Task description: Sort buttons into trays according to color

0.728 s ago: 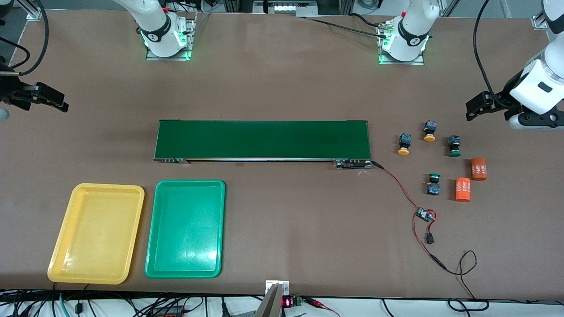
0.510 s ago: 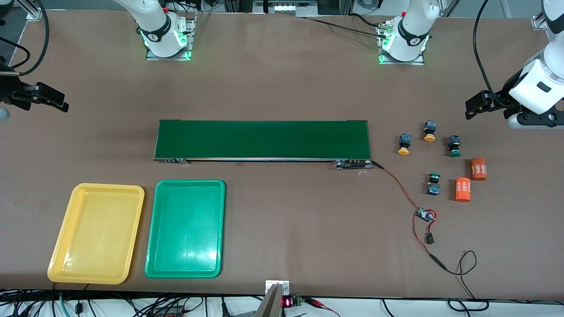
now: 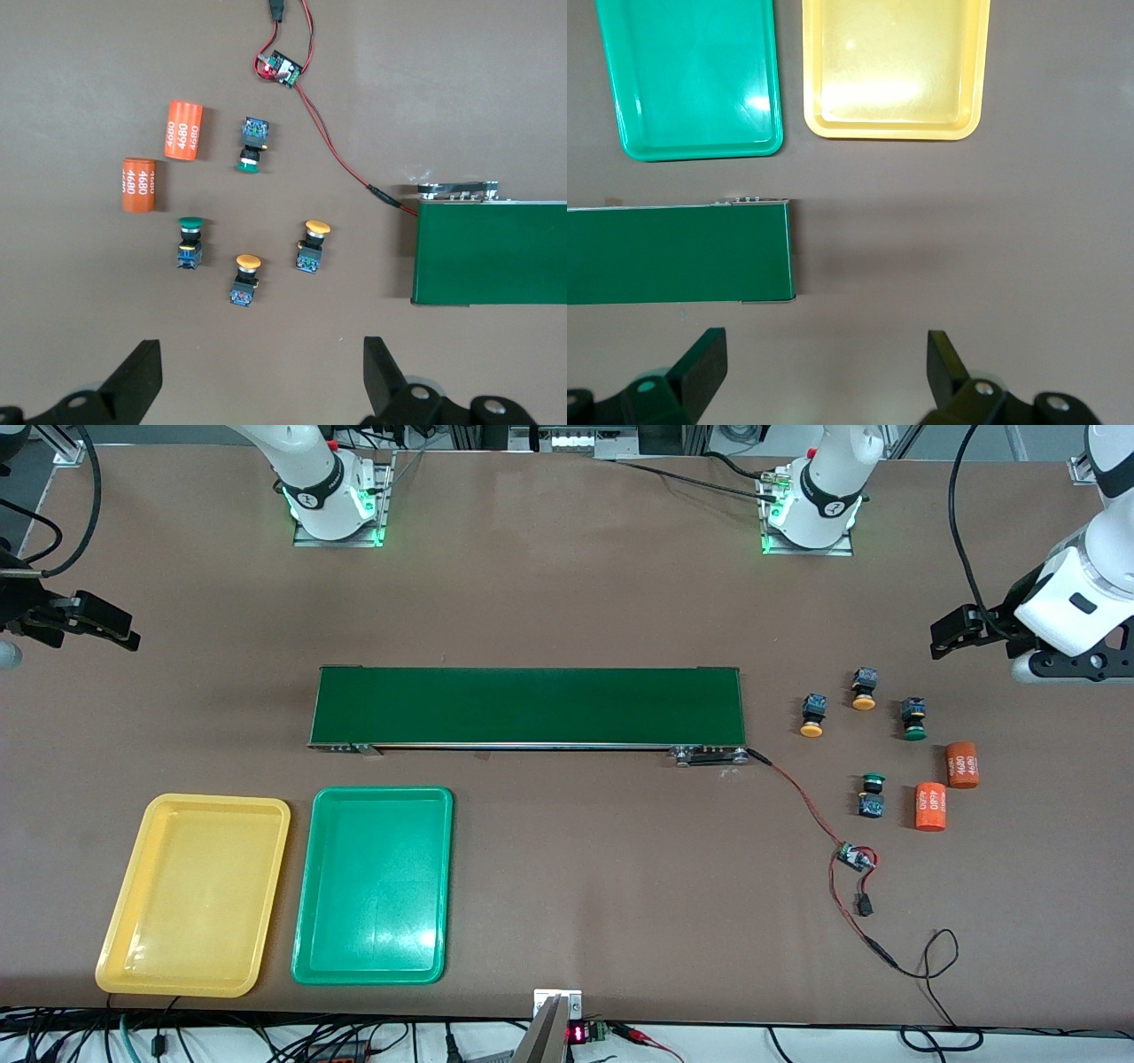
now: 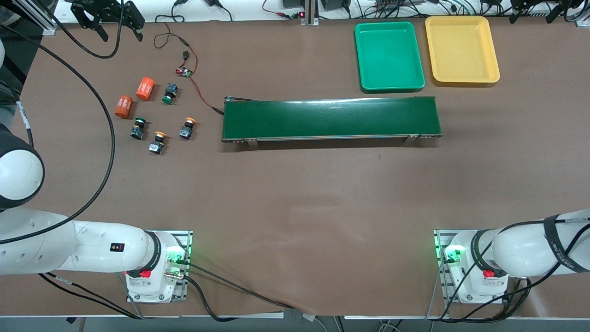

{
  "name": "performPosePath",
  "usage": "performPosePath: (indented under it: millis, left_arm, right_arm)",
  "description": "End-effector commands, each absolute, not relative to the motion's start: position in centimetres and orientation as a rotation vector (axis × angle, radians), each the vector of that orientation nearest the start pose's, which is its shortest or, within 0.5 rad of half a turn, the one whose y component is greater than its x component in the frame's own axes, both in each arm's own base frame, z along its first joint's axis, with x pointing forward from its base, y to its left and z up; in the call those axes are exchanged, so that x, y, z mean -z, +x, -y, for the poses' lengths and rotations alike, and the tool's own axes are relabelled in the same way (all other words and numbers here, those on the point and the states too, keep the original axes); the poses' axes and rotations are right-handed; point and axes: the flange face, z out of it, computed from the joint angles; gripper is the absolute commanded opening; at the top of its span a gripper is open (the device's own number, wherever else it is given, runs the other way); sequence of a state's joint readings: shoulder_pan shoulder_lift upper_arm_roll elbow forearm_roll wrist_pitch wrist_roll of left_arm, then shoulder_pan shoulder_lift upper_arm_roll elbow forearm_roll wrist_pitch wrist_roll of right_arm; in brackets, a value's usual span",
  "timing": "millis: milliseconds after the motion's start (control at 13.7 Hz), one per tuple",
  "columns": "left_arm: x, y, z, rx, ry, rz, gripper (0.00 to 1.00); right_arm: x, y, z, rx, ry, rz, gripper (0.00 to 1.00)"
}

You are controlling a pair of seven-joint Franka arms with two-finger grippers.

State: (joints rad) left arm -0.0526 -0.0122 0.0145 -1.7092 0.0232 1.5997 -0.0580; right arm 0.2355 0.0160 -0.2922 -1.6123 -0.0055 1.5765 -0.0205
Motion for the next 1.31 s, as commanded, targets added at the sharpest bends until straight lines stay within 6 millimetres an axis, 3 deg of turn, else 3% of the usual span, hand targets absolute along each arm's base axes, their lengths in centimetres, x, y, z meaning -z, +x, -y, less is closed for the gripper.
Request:
performPosePath:
  millis: [0, 218, 291, 437, 655, 801, 946, 1019, 1237]
  left_arm:
    - [-55.0, 54.8, 2.2, -0.244, -3.111, 0.01, 1.0]
    - [-50.1, 55.0, 2.6, -0.445, -3.079, 0.0, 1.0]
    - [-49.0, 55.4, 2.7, -0.433, -3.076, -0.009, 1.0]
    - [-45.1, 56.6, 2.5, -0.317, -3.06, -0.027, 1.0]
    - [-39.4, 60.2, 1.9, -0.133, -3.048, -0.052, 1.0]
    - [-34.9, 62.4, -0.3, -0.044, -3.057, -0.05, 1.0]
    - [-30.0, 64.0, -4.5, 0.045, -3.057, -0.154, 1.0]
    - [-28.2, 64.3, -6.3, 0.074, -3.054, -0.181, 1.0]
    - [-24.1, 64.1, -8.8, 0.046, -3.057, -0.198, 1.0]
  right_arm:
    - [-60.1, 55.6, 3.0, -0.065, -3.151, -0.041, 1.0]
    - [-60.0, 55.6, 2.9, -0.07, -3.151, -0.038, 1.0]
    - [-60.0, 55.6, 2.9, -0.07, -3.151, -0.038, 1.0]
    - [-60.0, 55.6, 2.7, -0.07, -3.151, -0.034, 1.0]
    - [-60.0, 55.6, 2.7, -0.068, -3.151, -0.031, 1.0]
    - [-59.8, 55.6, 3.3, -0.077, -3.152, -0.048, 1.0]
    - [-59.8, 55.9, 3.4, -0.061, -3.156, -0.055, 1.0]
    - [-59.8, 55.9, 3.3, -0.05, -3.17, -0.047, 1.0]
    - [-59.8, 55.9, 3.0, -0.055, -3.183, -0.039, 1.0]
